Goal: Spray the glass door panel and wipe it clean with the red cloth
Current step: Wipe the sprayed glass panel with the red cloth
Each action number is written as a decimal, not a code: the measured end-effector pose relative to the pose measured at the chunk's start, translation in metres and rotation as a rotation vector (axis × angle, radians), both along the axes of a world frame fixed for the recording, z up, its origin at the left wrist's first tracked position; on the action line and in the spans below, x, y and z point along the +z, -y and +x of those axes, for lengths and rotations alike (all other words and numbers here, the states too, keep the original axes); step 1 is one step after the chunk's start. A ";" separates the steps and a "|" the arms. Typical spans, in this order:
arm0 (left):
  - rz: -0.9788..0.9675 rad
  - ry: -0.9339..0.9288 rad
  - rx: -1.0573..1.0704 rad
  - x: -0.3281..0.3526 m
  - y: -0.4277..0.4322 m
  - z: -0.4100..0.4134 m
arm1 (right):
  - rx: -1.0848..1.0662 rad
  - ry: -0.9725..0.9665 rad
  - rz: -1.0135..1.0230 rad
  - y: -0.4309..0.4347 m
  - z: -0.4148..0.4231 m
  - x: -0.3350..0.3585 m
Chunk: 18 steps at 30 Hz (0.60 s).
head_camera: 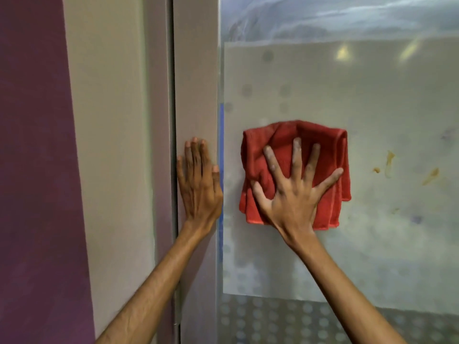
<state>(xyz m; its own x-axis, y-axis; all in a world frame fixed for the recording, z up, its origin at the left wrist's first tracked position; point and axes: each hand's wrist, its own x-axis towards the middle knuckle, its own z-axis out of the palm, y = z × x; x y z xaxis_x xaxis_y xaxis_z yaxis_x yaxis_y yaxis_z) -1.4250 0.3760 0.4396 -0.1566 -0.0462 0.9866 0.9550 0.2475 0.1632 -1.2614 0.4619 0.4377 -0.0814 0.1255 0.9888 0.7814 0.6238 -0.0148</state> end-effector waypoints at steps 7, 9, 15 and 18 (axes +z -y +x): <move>-0.067 0.013 -0.048 -0.008 0.003 0.027 | -0.049 0.039 -0.056 -0.011 0.029 -0.066; -0.093 -0.038 -0.084 0.000 0.001 0.038 | -0.016 0.019 -0.078 -0.011 0.034 -0.056; -0.107 -0.075 -0.077 0.023 -0.004 0.033 | -0.007 -0.227 -0.219 -0.016 0.049 0.059; -0.104 -0.103 -0.055 0.021 -0.009 0.030 | 0.005 -0.272 -0.224 -0.010 0.036 0.123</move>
